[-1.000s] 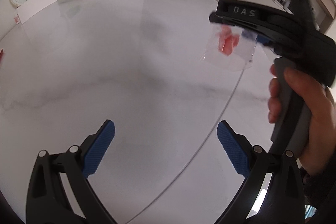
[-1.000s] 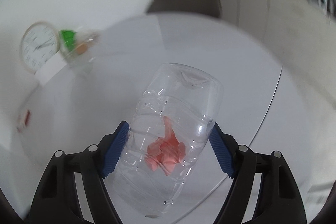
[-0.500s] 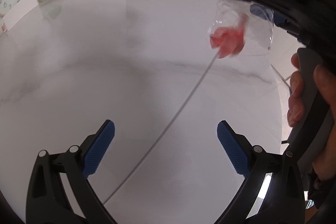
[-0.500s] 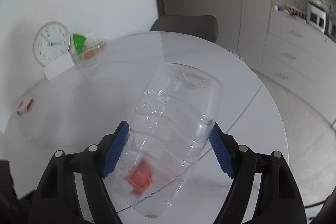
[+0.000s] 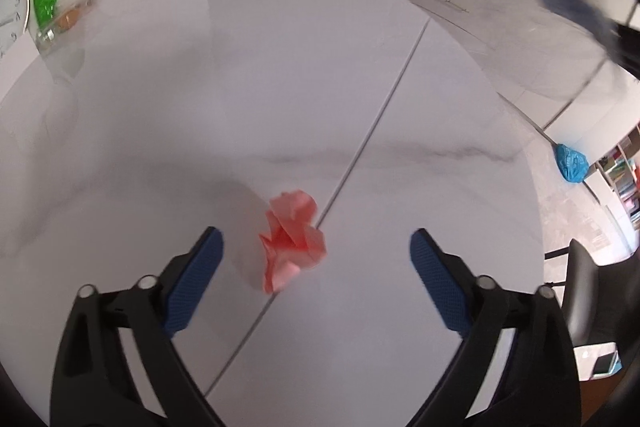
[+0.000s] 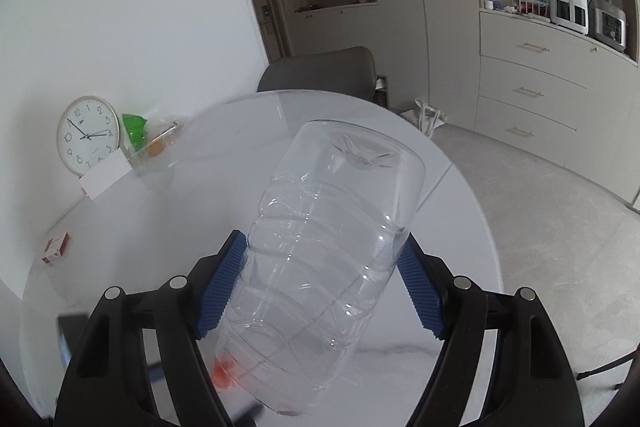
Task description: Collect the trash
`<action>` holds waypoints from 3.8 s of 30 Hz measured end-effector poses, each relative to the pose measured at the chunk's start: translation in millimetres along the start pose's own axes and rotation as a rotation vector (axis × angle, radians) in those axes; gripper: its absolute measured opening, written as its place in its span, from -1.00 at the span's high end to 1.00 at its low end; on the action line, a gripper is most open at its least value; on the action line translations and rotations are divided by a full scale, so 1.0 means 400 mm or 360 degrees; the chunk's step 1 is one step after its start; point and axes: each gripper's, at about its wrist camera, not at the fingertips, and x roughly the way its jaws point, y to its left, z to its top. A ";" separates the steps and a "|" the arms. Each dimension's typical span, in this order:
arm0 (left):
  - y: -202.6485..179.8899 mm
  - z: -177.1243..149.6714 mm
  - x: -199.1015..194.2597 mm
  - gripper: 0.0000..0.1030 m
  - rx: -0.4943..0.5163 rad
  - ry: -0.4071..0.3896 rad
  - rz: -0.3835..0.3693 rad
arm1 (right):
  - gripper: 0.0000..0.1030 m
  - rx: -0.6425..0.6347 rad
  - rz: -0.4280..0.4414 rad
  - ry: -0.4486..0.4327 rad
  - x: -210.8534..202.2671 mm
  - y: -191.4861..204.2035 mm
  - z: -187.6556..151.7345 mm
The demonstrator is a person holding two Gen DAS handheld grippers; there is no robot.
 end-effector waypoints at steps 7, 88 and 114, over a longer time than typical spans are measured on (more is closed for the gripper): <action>0.036 0.007 0.048 0.10 -0.0045 0.0049 0.0012 | -0.48 0.0014 -0.0055 0.0010 -0.024 -0.039 -0.023; -0.888 -0.428 0.027 -0.77 0.0857 0.0609 -0.0352 | -0.95 0.0650 -0.0637 0.0670 -0.618 -0.807 -0.682; -0.369 -0.086 -0.619 -0.85 -0.0130 -0.0451 0.0351 | -0.95 -0.0204 0.0033 0.0279 -0.470 -0.195 -0.105</action>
